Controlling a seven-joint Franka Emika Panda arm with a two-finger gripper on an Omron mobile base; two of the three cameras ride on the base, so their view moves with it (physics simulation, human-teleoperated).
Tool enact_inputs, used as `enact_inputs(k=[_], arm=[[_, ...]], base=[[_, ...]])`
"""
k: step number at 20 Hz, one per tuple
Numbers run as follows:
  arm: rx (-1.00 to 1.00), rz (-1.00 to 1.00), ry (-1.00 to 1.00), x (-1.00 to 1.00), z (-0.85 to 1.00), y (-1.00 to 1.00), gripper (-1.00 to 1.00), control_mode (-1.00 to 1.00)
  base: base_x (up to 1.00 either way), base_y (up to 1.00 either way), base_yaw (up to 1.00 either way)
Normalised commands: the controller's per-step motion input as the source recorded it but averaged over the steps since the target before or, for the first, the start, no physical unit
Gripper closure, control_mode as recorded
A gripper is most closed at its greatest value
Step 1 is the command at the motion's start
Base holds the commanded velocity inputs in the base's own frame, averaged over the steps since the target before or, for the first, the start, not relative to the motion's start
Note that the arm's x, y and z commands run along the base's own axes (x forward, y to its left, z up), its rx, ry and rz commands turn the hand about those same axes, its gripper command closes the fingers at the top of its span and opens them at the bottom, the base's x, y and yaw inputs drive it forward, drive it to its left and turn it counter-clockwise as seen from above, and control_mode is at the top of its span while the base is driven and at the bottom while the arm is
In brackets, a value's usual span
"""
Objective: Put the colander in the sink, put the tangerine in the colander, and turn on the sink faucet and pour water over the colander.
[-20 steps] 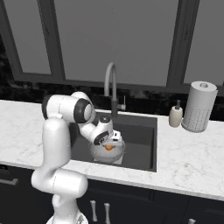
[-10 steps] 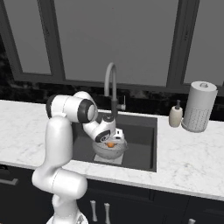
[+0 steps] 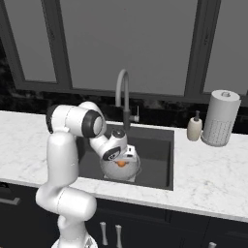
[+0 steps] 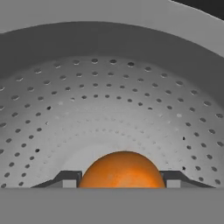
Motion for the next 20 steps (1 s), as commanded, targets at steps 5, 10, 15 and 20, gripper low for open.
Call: enact_inputs(k=[5, 10, 15, 20], arm=[[0.0, 0.0, 0.0, -0.14, 0.02, 0.03, -1.0, -1.0], [0.0, 0.0, 0.01, 0.0, 0.0, 0.09, -1.0, -1.0], [0.0, 0.0, 0.0, 0.0, 0.0, 0.01, -1.0, -1.0], [0.0, 0.0, 0.0, -0.09, 0.0, 0.0, -1.0, -1.0]], base=[[0.0, 0.0, 0.0], [0.0, 0.0, 0.0], [0.0, 0.0, 0.0], [0.0, 0.0, 0.0]])
